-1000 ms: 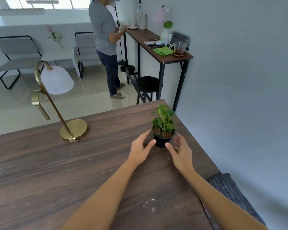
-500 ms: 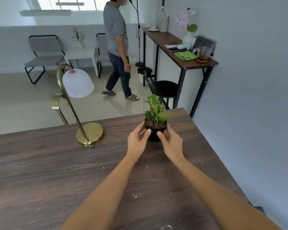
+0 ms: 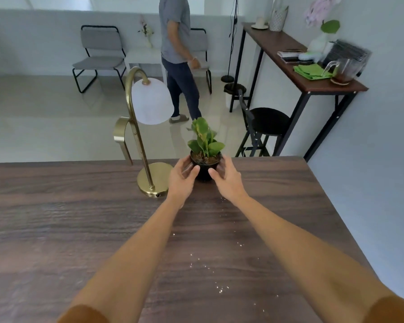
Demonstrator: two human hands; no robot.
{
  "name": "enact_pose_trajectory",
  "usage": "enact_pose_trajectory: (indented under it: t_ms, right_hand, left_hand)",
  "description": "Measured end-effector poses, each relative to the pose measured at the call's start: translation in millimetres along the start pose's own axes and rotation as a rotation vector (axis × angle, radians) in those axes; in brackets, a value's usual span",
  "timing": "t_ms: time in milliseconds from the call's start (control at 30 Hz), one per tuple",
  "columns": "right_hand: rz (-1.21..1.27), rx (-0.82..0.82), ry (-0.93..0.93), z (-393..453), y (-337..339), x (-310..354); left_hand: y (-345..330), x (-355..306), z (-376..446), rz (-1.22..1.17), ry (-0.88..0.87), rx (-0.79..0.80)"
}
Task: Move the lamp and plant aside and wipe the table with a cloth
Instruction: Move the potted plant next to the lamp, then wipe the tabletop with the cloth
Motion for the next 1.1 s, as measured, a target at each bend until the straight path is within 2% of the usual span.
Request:
enact_pose_trajectory:
  t_ms: [100, 200, 367, 533, 633, 733, 833, 933, 1100]
  right_hand:
    - [-0.022, 0.017, -0.005, 2, -2, -1]
    - [-0.098, 0.1, -0.011, -9, 2, 2]
    - [-0.193, 0.147, -0.035, -63, 56, 11]
    - [-0.358, 0.111, -0.04, -168, 157, -8]
    - [-0.53, -0.015, -0.082, -243, 218, -26]
    - [-0.643, -0.134, -0.164, -329, 256, -57]
    - [-0.914, -0.039, -0.236, -398, 250, -96]
    - [-1.092, -0.032, -0.326, -404, 248, -111]
    - [-1.109, -0.116, -0.37, -330, 240, -104]
  left_hand:
    - [0, 7, 0, 0.027, 0.016, 0.014]
    - [-2, 4, -9, 0.092, 0.003, 0.059]
    - [26, 7, -54, 0.272, 0.017, 0.127]
    - [90, 10, -129, 0.67, -0.104, 0.061]
    - [120, 17, -168, 0.842, -0.156, 0.018]
    - [135, 31, -196, 1.117, -0.193, 0.007]
    - [140, 36, -213, 1.237, -0.152, -0.026]
    - [140, 37, -220, 1.266, -0.126, -0.041]
    - [138, 36, -219, 1.277, -0.108, -0.039]
Point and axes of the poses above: each hand's wrist, its own z-axis towards the middle knuckle, its own y-axis out of the back of the hand, x = y × z, the point moved 8 cm from there along z, towards the middle knuckle, and after that the axes turned 7 degrees about -x, right-handed, at the moved point
